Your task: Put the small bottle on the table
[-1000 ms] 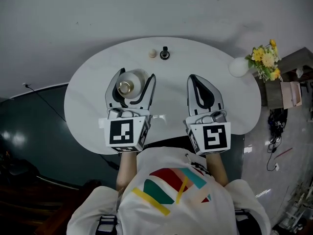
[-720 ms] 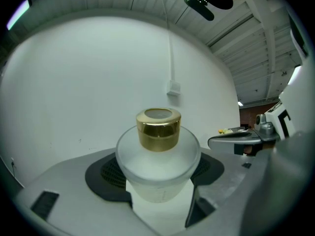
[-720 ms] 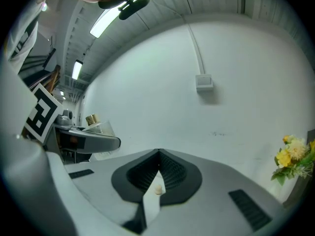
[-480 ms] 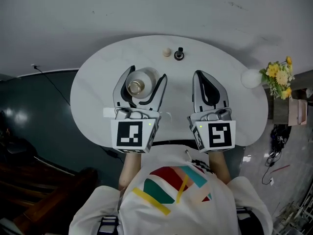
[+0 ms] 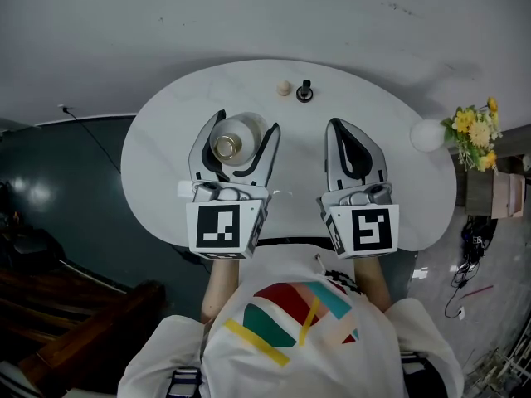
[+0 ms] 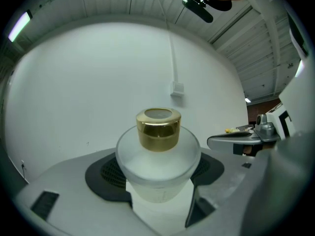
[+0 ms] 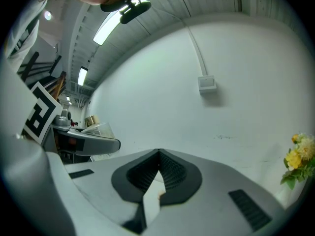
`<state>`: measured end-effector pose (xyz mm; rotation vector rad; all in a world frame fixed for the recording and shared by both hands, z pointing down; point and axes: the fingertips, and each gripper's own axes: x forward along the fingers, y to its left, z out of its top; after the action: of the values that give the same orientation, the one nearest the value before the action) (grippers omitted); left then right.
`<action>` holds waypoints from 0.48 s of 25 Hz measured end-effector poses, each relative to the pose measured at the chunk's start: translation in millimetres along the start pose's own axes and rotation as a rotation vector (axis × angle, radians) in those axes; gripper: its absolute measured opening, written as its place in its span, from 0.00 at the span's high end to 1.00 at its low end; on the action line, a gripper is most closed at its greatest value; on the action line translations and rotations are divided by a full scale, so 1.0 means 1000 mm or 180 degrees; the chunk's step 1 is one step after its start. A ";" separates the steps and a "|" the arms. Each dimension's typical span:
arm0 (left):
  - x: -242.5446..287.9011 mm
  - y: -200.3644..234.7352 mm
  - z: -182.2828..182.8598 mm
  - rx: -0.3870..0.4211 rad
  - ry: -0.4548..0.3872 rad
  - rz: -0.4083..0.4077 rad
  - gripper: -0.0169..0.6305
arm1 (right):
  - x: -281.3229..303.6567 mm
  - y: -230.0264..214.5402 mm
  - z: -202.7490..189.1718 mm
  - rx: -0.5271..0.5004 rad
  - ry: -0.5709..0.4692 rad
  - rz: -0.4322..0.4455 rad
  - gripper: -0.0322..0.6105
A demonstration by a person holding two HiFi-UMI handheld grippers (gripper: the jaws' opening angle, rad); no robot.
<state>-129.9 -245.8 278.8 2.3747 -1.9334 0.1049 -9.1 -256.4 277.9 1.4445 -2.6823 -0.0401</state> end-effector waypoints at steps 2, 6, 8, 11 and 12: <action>0.000 -0.001 0.001 0.0009 -0.0007 0.0006 0.44 | -0.001 0.000 0.000 0.0004 0.0000 0.0026 0.93; -0.002 -0.001 0.000 -0.0012 0.0092 0.0080 0.44 | -0.002 0.000 -0.001 0.0031 0.0009 0.0055 0.93; -0.001 -0.002 0.001 0.0010 0.0060 0.0081 0.44 | -0.002 -0.001 -0.002 0.0047 0.0008 0.0060 0.93; 0.005 -0.001 0.003 0.0073 0.0010 0.0065 0.44 | -0.003 -0.002 -0.003 0.0050 0.0016 0.0091 0.93; 0.009 0.001 0.004 0.0090 0.0012 0.0078 0.44 | -0.003 -0.002 -0.003 0.0045 0.0020 0.0110 0.93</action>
<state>-128.8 -254.8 276.0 2.3670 -1.9727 0.1388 -5.7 -254.7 280.5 1.3994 -2.7072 -0.0144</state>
